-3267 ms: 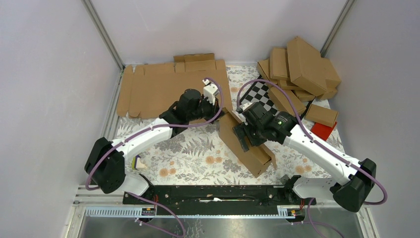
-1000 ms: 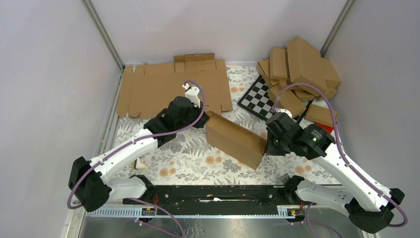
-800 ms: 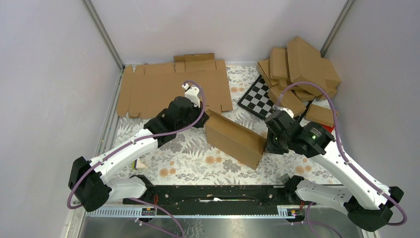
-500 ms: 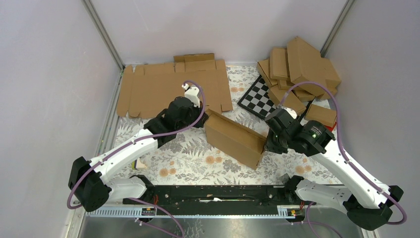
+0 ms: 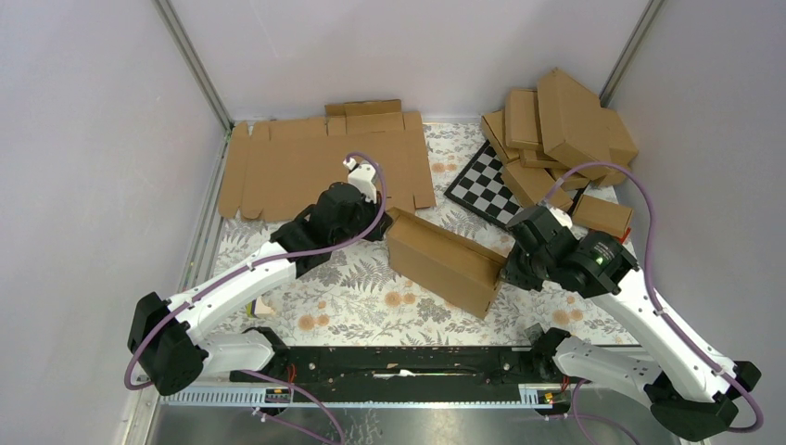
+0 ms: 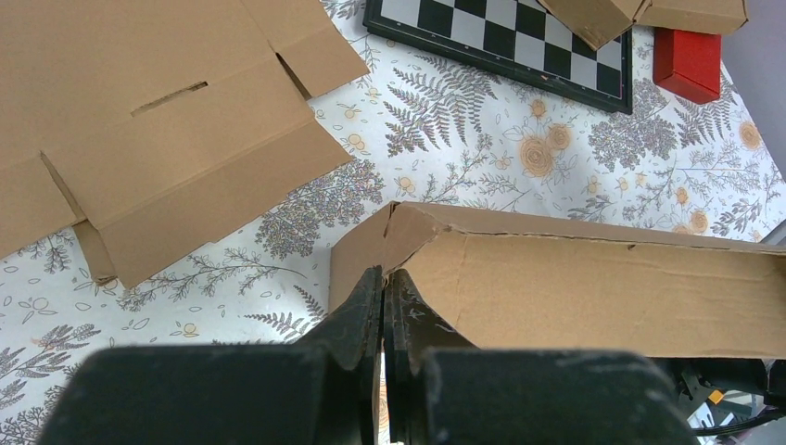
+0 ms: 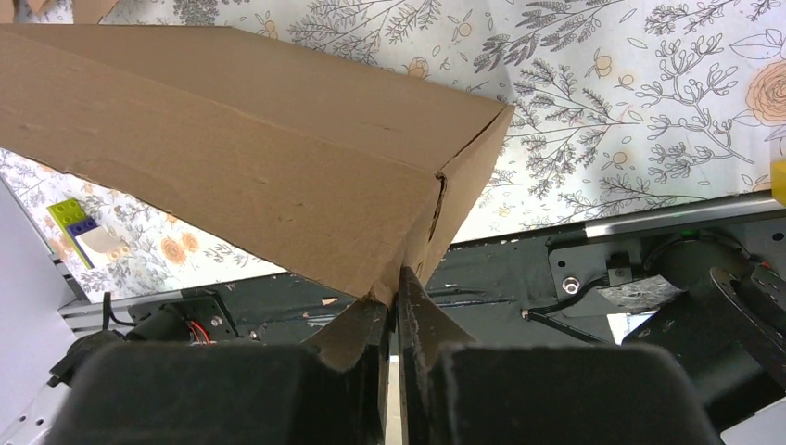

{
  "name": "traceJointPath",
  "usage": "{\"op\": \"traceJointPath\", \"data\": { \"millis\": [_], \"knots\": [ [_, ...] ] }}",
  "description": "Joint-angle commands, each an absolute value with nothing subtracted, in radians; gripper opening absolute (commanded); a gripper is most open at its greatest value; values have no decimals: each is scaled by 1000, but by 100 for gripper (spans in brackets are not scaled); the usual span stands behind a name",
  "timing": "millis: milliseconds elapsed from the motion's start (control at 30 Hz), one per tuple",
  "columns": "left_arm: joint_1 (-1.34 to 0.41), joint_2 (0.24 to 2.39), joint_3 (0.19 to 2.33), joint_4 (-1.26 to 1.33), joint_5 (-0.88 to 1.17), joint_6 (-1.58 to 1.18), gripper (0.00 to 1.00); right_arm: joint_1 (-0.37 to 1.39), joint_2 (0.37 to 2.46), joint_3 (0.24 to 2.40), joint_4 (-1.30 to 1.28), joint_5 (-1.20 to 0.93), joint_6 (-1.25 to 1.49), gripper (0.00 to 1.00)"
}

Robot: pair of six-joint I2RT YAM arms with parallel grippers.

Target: Fold the paper box

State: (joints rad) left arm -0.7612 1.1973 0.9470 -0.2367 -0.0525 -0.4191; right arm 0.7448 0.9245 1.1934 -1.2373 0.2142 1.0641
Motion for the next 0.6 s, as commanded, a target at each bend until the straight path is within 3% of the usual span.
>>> {"op": "traceJointPath", "data": {
  "millis": [0,567],
  "knots": [
    [-768,1172,950,-261,-62,-421,0,734,914,1187,-1206,232,1095,3],
    [-783,1179,962,-257,-61,-428,0,734,906,1069,-1191,267,1026,1]
  ]
}}
